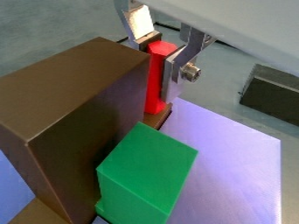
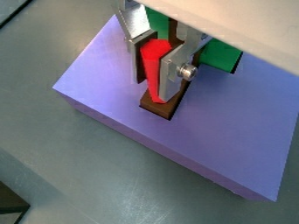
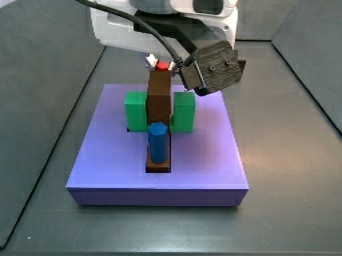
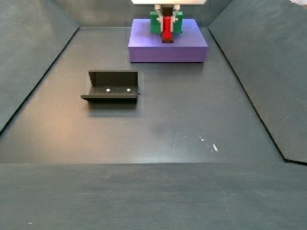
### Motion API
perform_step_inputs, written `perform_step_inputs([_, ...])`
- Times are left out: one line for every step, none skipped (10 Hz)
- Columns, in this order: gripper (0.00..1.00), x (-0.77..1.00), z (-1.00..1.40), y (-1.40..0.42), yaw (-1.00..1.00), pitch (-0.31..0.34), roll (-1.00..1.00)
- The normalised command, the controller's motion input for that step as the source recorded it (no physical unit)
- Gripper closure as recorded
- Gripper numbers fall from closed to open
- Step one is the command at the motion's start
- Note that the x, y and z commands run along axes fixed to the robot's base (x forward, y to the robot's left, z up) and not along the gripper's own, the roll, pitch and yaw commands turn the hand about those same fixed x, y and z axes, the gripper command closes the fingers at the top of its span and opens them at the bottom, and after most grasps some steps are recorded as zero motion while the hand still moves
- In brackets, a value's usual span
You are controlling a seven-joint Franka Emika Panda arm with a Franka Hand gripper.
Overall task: Pick up the red object. Move up. Move to above the board. Insert the red object.
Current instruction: Insert the red object.
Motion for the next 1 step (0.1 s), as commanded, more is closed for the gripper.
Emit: perform_step_inputs([1.00, 0.00, 0.00, 0.00, 0.00, 0.000, 0.00])
